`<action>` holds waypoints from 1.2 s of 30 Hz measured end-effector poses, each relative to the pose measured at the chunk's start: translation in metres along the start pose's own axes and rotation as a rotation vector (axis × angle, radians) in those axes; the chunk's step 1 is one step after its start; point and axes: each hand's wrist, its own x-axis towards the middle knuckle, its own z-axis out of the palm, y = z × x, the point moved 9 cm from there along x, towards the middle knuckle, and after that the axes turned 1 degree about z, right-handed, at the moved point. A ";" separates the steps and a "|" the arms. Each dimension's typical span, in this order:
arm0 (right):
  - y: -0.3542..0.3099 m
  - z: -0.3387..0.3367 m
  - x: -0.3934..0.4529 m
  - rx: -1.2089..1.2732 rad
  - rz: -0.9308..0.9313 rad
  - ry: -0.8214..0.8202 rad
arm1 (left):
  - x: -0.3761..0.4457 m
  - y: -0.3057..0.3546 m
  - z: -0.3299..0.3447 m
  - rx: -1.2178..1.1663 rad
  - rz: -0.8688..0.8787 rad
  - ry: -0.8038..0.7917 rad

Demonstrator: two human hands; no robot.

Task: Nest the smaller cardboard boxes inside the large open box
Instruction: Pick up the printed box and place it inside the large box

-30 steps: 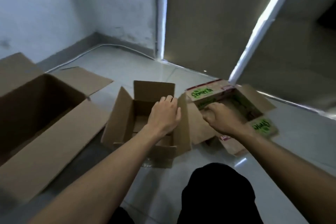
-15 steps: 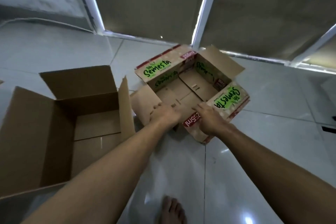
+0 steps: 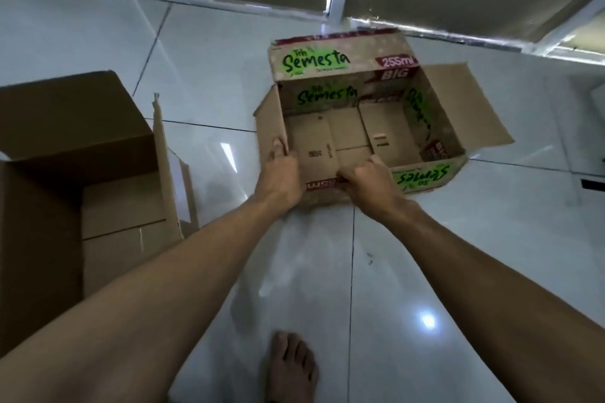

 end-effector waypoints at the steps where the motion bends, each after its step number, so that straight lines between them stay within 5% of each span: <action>1: -0.002 -0.009 -0.005 0.022 -0.007 0.058 | -0.004 0.008 -0.008 0.020 0.049 0.057; 9: -0.020 -0.111 -0.046 0.053 -0.020 0.256 | -0.062 0.059 -0.080 0.121 0.398 0.202; 21: -0.146 -0.297 -0.103 0.052 -0.138 0.337 | -0.270 0.035 -0.312 0.089 0.374 0.732; 25: -0.242 -0.341 -0.111 -0.019 -0.295 0.434 | -0.349 -0.006 -0.364 -0.034 0.263 0.907; 28: -0.311 -0.351 -0.118 -0.143 -0.414 0.458 | -0.397 -0.061 -0.408 -0.232 0.014 1.053; 32: -0.402 -0.351 -0.137 -0.152 -0.664 0.502 | -0.430 -0.142 -0.448 -0.107 -0.379 0.907; 36: -0.488 -0.336 -0.133 -0.186 -0.876 0.496 | -0.477 -0.246 -0.444 -0.529 -0.638 0.888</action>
